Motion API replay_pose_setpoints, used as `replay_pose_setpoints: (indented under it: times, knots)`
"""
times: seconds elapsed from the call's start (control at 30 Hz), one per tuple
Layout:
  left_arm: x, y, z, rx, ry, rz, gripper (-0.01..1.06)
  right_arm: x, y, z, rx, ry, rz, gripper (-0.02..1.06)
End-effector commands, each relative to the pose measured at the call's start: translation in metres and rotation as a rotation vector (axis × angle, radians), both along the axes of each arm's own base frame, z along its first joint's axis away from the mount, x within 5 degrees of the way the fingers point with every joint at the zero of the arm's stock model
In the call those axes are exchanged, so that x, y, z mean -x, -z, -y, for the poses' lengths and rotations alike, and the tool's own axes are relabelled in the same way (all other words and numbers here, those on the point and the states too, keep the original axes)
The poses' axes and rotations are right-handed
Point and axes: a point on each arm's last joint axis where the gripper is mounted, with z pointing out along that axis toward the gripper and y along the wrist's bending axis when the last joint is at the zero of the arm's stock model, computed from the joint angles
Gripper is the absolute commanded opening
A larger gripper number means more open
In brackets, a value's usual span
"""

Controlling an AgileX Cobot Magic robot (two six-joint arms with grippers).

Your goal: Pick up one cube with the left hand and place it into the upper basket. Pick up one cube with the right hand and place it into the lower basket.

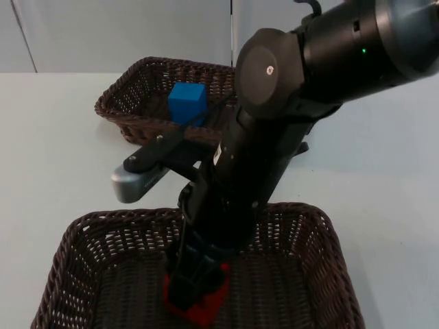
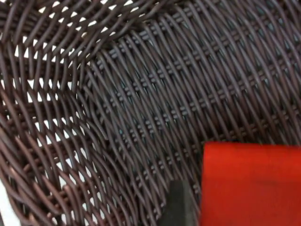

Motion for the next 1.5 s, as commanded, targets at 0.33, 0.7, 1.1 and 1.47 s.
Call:
replay_pose_setpoints:
  times: [0.33,0.7,1.1,1.47]
  knots:
    - [0.0,0.001,0.0,0.0,-0.003,0.001,0.69,0.002,-0.005,-0.002,-0.011,-0.005,0.004,0.67]
    - [0.0,0.001,0.0,0.0,-0.003,0.001,0.69,0.008,-0.049,0.006,-0.027,-0.025,0.032,0.67]
    - [0.0,0.001,0.0,0.0,-0.003,0.001,0.69,0.022,-0.151,0.028,-0.202,0.034,0.202,0.65]
    - [0.0,0.001,0.0,0.0,-0.003,0.001,0.69,0.038,-0.203,0.044,-0.335,0.051,0.274,0.65]
